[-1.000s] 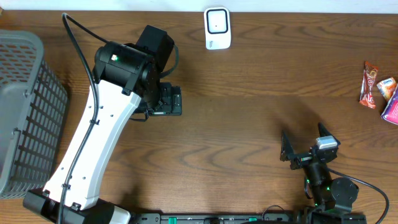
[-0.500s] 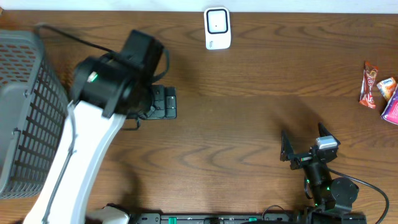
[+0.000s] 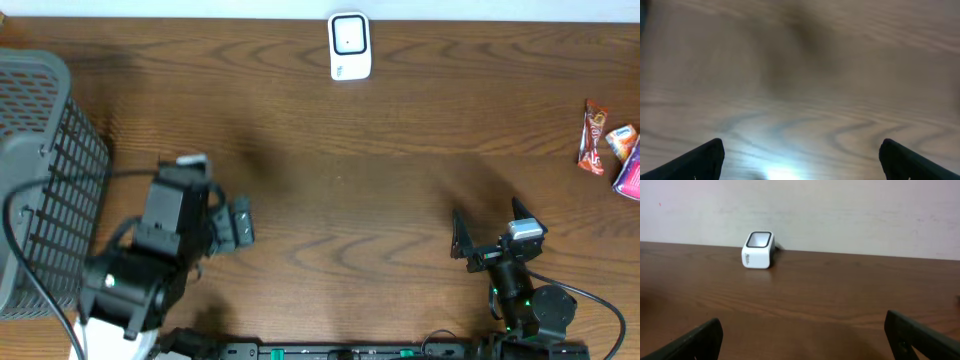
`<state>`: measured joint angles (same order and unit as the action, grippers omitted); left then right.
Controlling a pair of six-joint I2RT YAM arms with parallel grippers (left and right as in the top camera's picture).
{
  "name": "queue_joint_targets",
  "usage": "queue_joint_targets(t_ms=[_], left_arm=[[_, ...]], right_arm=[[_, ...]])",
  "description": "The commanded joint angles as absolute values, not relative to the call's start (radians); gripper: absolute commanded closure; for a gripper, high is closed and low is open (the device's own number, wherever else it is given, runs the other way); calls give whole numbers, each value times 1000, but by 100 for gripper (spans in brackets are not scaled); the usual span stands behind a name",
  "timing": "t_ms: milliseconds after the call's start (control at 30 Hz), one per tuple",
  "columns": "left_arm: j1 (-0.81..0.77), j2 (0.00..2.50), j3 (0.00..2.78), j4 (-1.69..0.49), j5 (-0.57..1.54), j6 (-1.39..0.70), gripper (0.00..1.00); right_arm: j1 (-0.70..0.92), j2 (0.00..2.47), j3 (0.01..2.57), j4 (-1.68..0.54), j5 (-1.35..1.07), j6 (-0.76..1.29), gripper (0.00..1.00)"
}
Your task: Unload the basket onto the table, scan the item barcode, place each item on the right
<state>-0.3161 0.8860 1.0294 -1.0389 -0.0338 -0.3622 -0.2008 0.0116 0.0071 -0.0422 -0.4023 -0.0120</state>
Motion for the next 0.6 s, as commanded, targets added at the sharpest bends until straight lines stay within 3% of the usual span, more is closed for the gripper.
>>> queue_joint_targets(t_ms=[0,133,367,567], left_arm=[[-258,718,842,-1024,-61,-353,2],[-241,503,694,-922,-101,-347,2],[-213,230,363,-408,-101,-322,2],[-111,105,210,-136,-86,-318,2]], right_arm=[[-204,6,6,-45,-395,-16,1],[-204,6,6,-45,-395,-16,1],[-204,6,6,-45,-395,-16,1],[-204,6,6,-45,-395,-16,1]])
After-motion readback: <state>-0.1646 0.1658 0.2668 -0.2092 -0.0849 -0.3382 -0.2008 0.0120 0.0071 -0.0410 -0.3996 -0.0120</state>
